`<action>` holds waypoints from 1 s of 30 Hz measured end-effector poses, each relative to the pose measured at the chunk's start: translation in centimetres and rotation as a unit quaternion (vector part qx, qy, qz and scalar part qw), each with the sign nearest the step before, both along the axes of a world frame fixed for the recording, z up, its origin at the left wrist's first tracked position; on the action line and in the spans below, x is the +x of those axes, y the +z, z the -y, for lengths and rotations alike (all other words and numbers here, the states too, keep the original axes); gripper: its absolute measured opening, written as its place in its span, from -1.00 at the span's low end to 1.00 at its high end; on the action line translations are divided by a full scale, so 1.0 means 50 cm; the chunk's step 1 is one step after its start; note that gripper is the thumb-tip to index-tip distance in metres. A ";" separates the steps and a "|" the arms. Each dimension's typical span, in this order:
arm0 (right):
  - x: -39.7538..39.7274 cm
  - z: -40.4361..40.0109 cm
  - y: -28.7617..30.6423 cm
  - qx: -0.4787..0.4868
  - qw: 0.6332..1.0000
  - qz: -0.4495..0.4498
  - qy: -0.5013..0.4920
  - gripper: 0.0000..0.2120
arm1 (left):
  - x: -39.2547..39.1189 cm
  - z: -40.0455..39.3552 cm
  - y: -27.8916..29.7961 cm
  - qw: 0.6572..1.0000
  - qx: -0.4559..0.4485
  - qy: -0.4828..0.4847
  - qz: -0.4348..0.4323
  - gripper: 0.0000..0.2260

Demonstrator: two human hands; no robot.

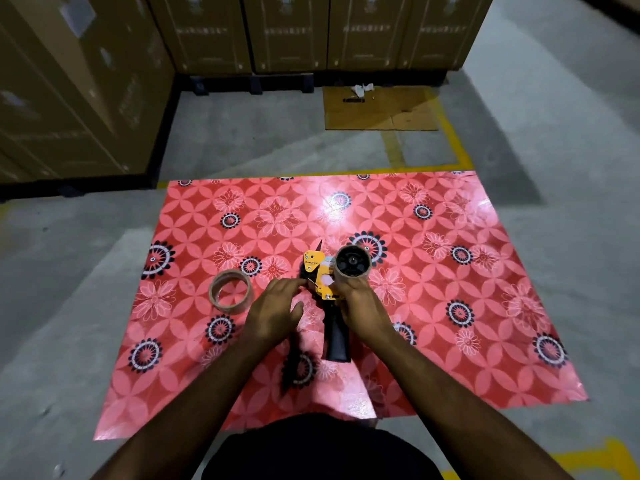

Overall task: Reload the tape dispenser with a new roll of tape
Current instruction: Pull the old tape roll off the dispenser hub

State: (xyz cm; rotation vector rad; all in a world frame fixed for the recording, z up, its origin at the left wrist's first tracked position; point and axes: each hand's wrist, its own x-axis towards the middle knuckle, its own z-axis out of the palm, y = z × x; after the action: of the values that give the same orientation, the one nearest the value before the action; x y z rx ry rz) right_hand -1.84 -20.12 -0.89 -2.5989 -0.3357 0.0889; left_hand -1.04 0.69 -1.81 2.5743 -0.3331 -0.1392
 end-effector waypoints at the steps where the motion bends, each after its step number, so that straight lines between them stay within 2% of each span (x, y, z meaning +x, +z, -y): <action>1: -0.005 0.003 -0.004 0.002 1.000 0.007 0.007 -0.65 | -0.002 -0.003 -0.003 1.000 -0.003 0.000 0.007 -0.58; 7: -0.082 0.025 -0.030 0.031 0.998 0.042 0.028 -0.59 | -0.022 -0.014 -0.015 0.996 -0.022 -0.020 0.081 -0.62; 14: -0.110 0.041 -0.033 0.061 0.998 0.010 0.032 -0.68 | -0.034 -0.004 -0.038 0.996 -0.071 -0.020 0.050 -0.66; 16: -0.101 0.049 -0.031 0.124 0.992 -0.017 -0.006 -0.70 | -0.026 -0.001 -0.044 0.996 -0.079 -0.010 0.051 -0.69; 19: -0.068 0.071 -0.030 0.201 0.967 -0.013 -0.156 -0.84 | -0.001 0.024 -0.029 0.994 -0.086 -0.014 0.070 -0.74; 21: -0.032 0.090 -0.032 0.201 0.951 -0.010 -0.235 -0.89 | 0.031 0.048 -0.013 0.993 -0.074 -0.024 0.091 -0.75; 23: 0.004 0.102 -0.031 0.199 0.942 -0.034 -0.268 -0.88 | 0.063 0.074 0.008 0.997 -0.058 -0.022 0.048 -0.75; 25: 0.034 0.108 -0.029 0.193 0.941 -0.078 -0.266 -0.81 | 0.092 0.101 0.023 0.999 -0.034 -0.023 -0.013 -0.70; 30: 0.076 0.102 -0.033 0.138 0.952 -0.165 -0.219 -0.76 | 0.137 0.144 0.005 0.985 0.133 -0.067 -0.085 -0.71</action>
State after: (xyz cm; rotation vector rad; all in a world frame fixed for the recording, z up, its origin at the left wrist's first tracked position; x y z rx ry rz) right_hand 1.95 -25.20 -2.55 -2.2672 0.3279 0.2927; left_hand 5.83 -6.48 -1.59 2.7767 -0.4504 -0.4783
